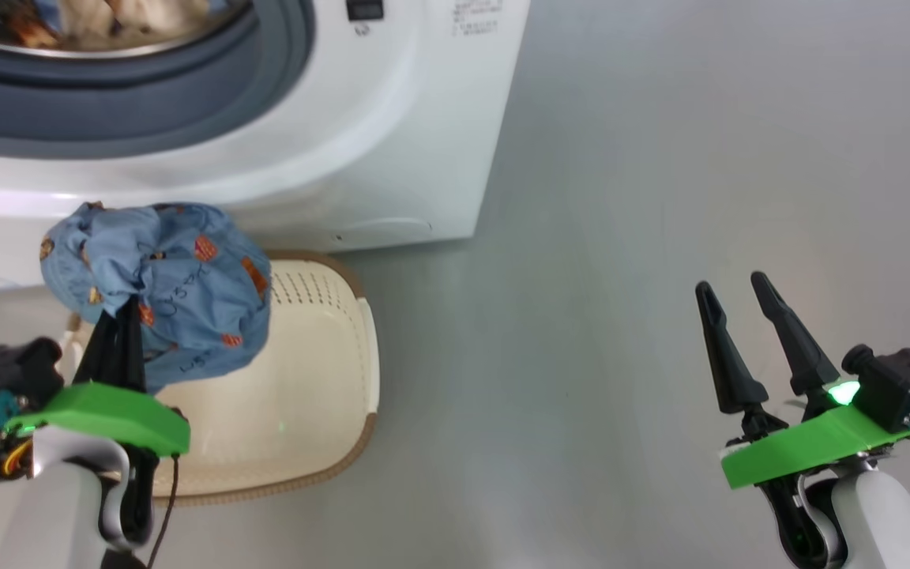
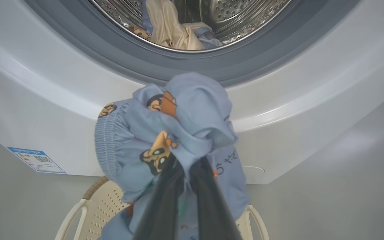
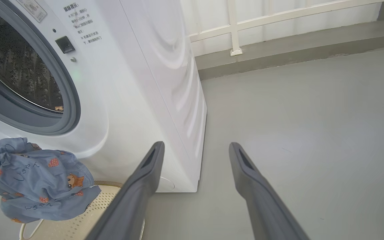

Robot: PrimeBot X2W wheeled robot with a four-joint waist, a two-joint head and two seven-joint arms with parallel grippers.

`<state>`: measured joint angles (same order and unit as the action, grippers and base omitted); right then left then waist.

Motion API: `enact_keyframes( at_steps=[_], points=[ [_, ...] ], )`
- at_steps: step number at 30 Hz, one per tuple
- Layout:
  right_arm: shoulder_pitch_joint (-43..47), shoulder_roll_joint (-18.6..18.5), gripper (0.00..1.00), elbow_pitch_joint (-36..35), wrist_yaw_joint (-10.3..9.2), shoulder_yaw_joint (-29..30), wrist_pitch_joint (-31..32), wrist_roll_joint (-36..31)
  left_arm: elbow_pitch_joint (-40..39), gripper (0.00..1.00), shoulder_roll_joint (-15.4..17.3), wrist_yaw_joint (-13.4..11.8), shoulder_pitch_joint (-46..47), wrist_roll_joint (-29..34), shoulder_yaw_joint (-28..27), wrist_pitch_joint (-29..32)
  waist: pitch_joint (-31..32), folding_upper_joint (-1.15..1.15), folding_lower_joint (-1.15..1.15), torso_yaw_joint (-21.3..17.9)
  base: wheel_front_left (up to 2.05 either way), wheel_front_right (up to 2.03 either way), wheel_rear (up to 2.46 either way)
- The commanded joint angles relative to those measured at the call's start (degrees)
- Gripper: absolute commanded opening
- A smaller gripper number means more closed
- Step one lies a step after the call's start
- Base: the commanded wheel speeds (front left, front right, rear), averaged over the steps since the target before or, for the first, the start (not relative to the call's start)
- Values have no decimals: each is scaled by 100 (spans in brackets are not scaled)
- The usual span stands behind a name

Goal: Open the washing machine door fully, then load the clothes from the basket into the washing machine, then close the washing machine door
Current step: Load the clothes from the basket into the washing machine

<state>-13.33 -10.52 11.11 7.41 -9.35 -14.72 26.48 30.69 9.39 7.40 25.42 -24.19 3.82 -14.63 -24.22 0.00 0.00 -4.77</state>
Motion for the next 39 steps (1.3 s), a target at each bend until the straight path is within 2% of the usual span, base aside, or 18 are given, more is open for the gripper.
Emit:
enact_keyframes(
  at_steps=[1,14,24,39],
  points=[
    [143,-47,100,-95,8,-73,-28,63,-214,0,150,9,-141,92,-228,-37,302,0,0,134,0,0,0],
    [595,-162,100,-34,8,26,-28,121,-1563,0,-109,9,-1224,507,-638,-37,964,0,0,251,0,0,0],
    [801,-206,100,-88,8,149,-28,132,-2392,0,-288,9,-1964,721,-968,-37,1096,0,0,301,0,0,0],
    [854,-187,100,-165,8,208,-28,97,-2802,0,-475,9,-2200,815,-1030,-37,995,0,0,318,0,0,0]
  ],
)
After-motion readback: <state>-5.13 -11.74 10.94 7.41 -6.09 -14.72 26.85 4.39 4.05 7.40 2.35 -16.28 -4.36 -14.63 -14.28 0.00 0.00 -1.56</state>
